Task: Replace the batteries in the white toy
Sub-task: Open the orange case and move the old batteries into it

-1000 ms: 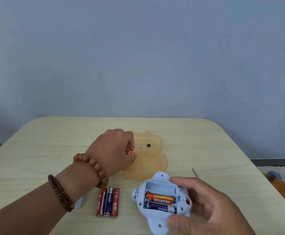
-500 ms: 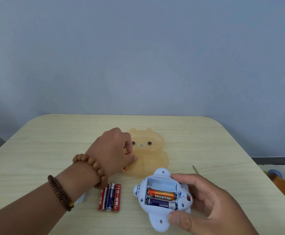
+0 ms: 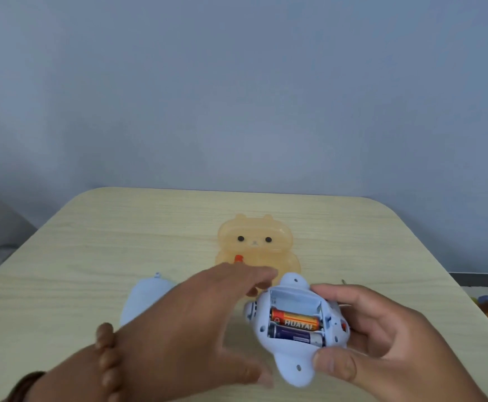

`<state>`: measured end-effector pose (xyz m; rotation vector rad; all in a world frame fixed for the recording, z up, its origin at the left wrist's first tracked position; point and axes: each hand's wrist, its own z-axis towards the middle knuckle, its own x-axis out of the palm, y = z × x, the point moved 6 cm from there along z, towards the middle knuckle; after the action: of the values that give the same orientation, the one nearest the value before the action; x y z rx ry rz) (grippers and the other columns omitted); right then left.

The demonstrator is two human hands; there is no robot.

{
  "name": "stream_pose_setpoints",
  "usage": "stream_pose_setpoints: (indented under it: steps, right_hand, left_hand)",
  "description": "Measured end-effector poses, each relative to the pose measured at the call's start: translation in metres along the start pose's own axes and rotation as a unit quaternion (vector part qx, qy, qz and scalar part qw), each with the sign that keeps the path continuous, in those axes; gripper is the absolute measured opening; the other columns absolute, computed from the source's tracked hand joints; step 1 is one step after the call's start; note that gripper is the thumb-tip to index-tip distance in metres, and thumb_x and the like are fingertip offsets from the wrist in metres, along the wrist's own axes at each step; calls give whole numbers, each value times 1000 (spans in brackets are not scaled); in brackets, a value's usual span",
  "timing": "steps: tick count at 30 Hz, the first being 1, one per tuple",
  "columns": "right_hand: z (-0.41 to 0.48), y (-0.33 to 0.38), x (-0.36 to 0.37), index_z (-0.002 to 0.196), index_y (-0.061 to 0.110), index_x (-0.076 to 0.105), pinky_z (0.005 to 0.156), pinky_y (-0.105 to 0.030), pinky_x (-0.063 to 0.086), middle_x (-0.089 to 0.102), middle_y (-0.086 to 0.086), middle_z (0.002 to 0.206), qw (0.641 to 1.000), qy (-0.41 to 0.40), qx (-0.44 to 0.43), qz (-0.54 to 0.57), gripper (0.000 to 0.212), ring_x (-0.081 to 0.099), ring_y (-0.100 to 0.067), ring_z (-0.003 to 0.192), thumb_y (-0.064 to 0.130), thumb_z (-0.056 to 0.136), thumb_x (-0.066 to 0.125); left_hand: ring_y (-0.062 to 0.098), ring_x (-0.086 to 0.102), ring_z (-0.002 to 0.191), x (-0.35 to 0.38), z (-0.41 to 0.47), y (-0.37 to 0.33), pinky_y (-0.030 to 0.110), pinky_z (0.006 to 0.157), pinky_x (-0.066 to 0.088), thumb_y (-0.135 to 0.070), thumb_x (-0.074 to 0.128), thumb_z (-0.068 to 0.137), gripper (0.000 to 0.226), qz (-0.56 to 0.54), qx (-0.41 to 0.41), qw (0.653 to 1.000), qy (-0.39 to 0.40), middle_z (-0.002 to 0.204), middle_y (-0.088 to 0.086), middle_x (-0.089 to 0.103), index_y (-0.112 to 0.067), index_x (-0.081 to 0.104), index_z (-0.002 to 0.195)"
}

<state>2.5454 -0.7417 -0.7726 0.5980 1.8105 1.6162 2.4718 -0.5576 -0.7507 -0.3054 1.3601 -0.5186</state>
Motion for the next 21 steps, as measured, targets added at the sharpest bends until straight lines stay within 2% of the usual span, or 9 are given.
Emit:
stream_pose_setpoints:
  steps: [2, 4, 6, 8, 11, 13, 16, 18, 21]
  right_hand:
    - [0, 3, 3, 110, 41, 75, 85, -21, 60, 82, -2, 108, 1000, 15, 12, -1, 68, 78, -20, 102, 37, 48, 101]
    - [-2, 6, 7, 109, 44, 74, 87, -24, 61, 82, 0, 107, 999, 28, 32, -5, 69, 78, -19, 100, 44, 45, 101]
    - [-1, 11, 7, 105, 53, 70, 85, -27, 63, 81, 14, 105, 998, 0, 38, -52, 62, 78, -7, 95, 52, 48, 93]
    - [0, 15, 5, 101, 61, 63, 79, -17, 56, 72, 35, 103, 988, -64, 44, -134, 54, 71, 12, 91, 63, 49, 75]
    - [5, 25, 11, 102, 53, 53, 67, -9, 49, 54, 52, 109, 965, -102, 60, -235, 54, 61, 22, 90, 70, 51, 58]
    - [9, 27, 15, 102, 51, 49, 69, -12, 53, 59, 42, 108, 955, -112, 61, -268, 54, 61, 19, 89, 70, 52, 53]
    - [13, 24, 19, 106, 50, 44, 76, -20, 57, 66, 26, 101, 947, -106, 80, -291, 56, 66, 8, 86, 67, 54, 53]
    - [14, 22, 21, 108, 50, 41, 76, -24, 58, 66, 23, 102, 939, -101, 88, -315, 63, 66, 4, 84, 68, 48, 48]
    - [14, 23, 23, 105, 52, 38, 71, -21, 54, 66, 21, 99, 926, -116, 88, -347, 66, 65, 3, 82, 69, 41, 41]
  left_hand:
    - [-35, 35, 105, -5, -7, -6, -9, 85, 23, -63, 78, 61, 79, 24, 22, 999, -19, 117, -44, 50, -53, 45, 132]
    - [-32, 41, 102, -7, -3, -8, -9, 84, 26, -61, 81, 61, 71, 8, 22, 999, -49, 113, -41, 57, -51, 53, 126]
    - [-24, 48, 105, 0, 0, -6, -4, 84, 33, -58, 83, 62, 72, -28, 11, 998, -46, 115, -38, 58, -52, 51, 127]
    - [-17, 51, 106, 8, 1, -7, 2, 84, 38, -58, 82, 62, 76, -36, 7, 999, -38, 114, -34, 60, -49, 52, 130]
    - [-10, 62, 91, 12, 2, -14, 13, 80, 47, -54, 80, 54, 72, 23, 36, 998, -56, 101, -25, 69, -37, 66, 122]
    - [-2, 68, 82, 11, 3, -19, 16, 74, 48, -47, 85, 46, 69, 49, 61, 995, -68, 92, -18, 73, -26, 74, 111]
    - [2, 69, 67, 13, 5, -21, 16, 64, 47, -46, 97, 31, 73, 89, 71, 991, -71, 78, -14, 72, -22, 78, 97]
    - [5, 69, 62, 12, 4, -23, 18, 61, 46, -43, 99, 30, 71, 72, 70, 992, -76, 74, -10, 72, -19, 78, 93]
    - [7, 67, 61, 10, 1, -24, 18, 62, 45, -43, 97, 35, 67, 61, 71, 992, -80, 74, -8, 71, -18, 77, 94]
